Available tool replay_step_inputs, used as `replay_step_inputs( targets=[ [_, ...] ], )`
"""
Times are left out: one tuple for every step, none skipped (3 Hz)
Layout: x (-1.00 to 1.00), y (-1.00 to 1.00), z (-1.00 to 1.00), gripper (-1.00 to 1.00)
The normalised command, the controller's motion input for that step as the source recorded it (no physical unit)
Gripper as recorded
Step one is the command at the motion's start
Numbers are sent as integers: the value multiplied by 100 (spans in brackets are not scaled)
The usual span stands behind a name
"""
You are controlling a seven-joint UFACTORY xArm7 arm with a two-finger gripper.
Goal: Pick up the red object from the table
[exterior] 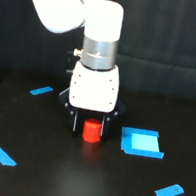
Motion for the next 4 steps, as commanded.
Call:
replay_step_inputs(
  targets=[
    [-7, -14, -13, -100],
    [3, -16, 8, -100],
    [6, -19, 13, -98],
    [-16, -12, 95, -100]
  ],
)
